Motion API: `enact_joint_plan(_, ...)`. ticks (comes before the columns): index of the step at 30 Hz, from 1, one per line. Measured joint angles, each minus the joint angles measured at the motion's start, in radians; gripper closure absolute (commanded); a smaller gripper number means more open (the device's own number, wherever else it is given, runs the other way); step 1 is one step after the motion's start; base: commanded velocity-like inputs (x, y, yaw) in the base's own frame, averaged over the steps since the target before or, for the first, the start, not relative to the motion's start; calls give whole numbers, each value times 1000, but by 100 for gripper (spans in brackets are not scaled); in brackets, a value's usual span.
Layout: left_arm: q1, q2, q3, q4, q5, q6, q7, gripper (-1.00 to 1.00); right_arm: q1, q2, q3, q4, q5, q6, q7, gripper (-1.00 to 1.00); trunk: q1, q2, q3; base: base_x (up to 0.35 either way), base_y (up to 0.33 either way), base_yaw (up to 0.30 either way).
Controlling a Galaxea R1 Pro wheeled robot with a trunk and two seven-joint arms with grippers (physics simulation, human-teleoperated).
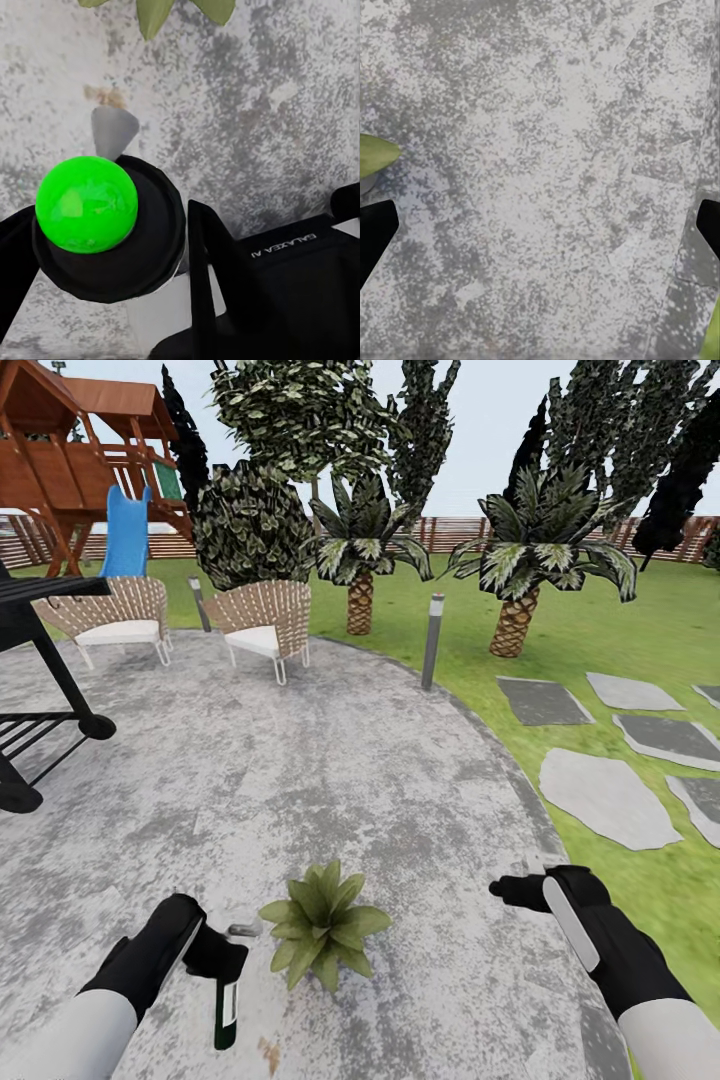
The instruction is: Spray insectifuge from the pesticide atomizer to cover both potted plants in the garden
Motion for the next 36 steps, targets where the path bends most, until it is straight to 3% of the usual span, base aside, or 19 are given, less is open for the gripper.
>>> enact_joint_plan(2, -40, 0, 1, 73, 1, 0, 0, 100, 0, 0, 0, 1, 0, 0, 0, -100, 0, 0, 0, 0, 0, -2)
enact_joint_plan(4, -120, 0, 3, 203, 2, 0, 1, 100, 0, 1, 0, 3, 0, 0, 0, -100, 0, 0, 0, 0, 0, 0)
enact_joint_plan(7, -160, 0, 3, 257, 0, 1, 0, 100, 0, 1, 0, 18, 0, 0, 1, -100, 0, 0, 0, 0, 0, 0)
enact_joint_plan(19, -163, -1, 1, 271, -4, 1, 0, 100, 0, 0, -3, 53, -1, -1, 1, -100, 0, 0, 0, 64, 0, -8)
enact_joint_plan(30, -163, -1, -4, 279, -3, 0, 0, 100, 0, 0, -4, 54, -1, -1, 2, -100, 0, 0, 0, 101, 0, -239)
enact_joint_plan(36, -166, -1, -92, 281, 0, 0, 1, 100, 0, 0, -2, 59, -1, -1, 1, -100, 0, 0, 0, 1, 0, -57)
